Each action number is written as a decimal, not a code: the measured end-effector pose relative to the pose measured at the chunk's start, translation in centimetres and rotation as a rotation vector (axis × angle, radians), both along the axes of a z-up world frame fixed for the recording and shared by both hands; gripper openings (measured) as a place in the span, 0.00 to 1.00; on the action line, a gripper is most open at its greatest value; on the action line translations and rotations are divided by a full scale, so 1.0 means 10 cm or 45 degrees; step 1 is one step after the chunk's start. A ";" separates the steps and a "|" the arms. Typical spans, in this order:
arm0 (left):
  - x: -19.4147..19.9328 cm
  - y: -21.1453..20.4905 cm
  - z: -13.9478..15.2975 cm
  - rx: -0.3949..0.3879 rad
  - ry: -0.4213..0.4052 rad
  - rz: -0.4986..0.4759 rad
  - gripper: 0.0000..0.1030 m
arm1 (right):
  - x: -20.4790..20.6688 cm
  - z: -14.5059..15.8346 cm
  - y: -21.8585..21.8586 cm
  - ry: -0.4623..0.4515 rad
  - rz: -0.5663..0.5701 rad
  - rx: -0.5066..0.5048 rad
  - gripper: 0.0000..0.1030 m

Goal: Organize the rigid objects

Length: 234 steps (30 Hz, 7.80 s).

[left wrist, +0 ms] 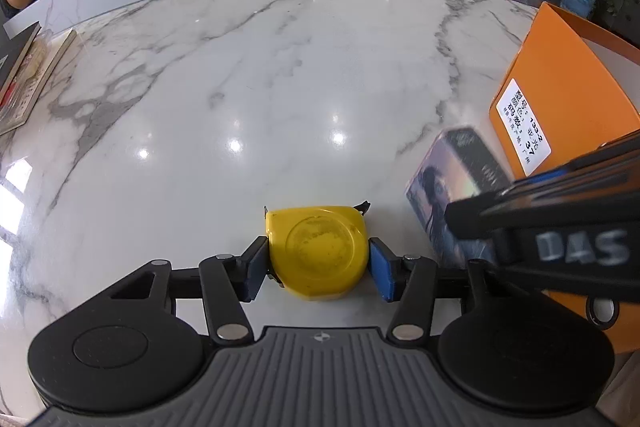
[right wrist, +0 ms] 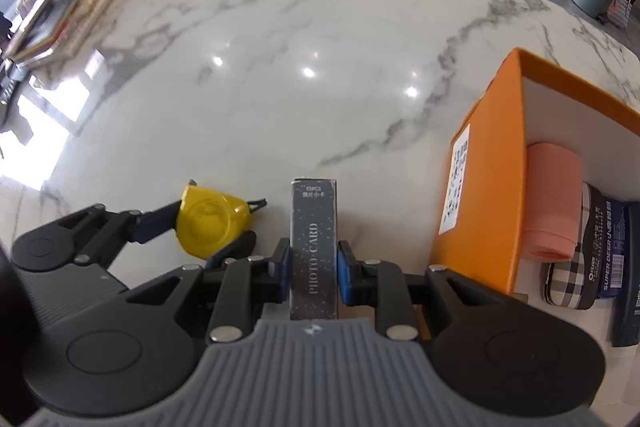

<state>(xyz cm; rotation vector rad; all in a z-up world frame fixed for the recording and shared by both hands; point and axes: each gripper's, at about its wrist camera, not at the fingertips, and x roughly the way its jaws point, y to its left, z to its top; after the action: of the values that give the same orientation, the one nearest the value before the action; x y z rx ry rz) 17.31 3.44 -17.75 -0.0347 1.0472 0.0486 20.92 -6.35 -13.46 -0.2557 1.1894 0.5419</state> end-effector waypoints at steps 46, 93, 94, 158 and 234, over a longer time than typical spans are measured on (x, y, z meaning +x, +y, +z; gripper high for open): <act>0.06 -1.52 1.18 -0.249 -0.192 -0.321 0.58 | -0.12 0.33 -2.49 -0.040 -0.519 0.425 0.23; 0.25 -1.30 0.97 -0.363 -0.134 -0.336 0.58 | 0.26 -0.27 -1.96 0.283 -0.352 0.132 0.47; 0.24 -1.32 0.97 -0.361 -0.130 -0.343 0.58 | 0.25 -0.26 -1.98 0.271 -0.362 0.118 0.46; 0.36 -2.62 0.46 -0.214 0.336 -0.395 0.67 | -0.04 0.47 -3.31 -0.212 -0.589 0.233 0.50; -1.36 -1.45 1.48 0.025 -0.510 -0.093 1.00 | -1.66 1.13 -2.36 -0.680 -0.489 0.224 0.98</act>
<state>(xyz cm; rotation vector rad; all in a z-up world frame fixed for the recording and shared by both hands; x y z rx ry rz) 3.71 -11.04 -2.92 0.0118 0.6471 -0.0145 4.36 -29.95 -2.21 -0.0121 0.6416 0.2149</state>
